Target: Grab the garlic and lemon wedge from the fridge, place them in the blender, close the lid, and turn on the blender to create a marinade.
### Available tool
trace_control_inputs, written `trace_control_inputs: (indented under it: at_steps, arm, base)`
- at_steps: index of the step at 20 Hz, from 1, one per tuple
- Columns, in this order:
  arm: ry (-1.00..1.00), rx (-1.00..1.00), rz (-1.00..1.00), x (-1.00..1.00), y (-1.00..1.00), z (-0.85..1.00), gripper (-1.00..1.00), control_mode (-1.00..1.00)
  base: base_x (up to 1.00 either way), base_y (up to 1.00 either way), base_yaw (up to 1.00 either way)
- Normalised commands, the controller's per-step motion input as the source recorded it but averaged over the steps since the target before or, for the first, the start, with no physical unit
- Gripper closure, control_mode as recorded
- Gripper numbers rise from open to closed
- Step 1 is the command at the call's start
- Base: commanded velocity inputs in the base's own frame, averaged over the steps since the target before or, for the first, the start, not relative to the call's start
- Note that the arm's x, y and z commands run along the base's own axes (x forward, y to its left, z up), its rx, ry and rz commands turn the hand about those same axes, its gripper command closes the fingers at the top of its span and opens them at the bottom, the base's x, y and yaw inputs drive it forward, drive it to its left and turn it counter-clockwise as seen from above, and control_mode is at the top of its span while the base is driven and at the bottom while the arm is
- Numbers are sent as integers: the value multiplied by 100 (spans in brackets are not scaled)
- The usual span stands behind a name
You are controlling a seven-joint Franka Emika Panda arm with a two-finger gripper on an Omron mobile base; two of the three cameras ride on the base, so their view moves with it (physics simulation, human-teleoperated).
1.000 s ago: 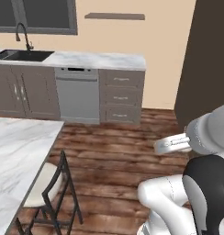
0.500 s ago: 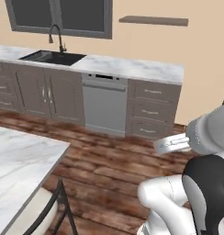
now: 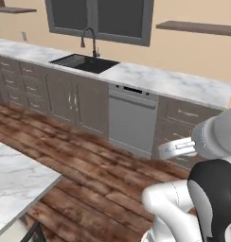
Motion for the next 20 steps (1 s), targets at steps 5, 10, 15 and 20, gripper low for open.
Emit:
trace_control_inputs:
  at_steps: [5, 10, 15, 20]
  arm:
    - [0, 0, 0, 0, 0, 0, 100, 100]
    - [0, 0, 0, 0, 0, 0, 100, 100]
    - [0, 0, 0, 0, 0, 0, 100, 100]
    - [0, 0, 0, 0, 0, 0, 100, 100]
  base:
    - [100, -21, 47]
    - [100, -12, 48]
    - [100, -20, 45]
    - [100, -28, 45]
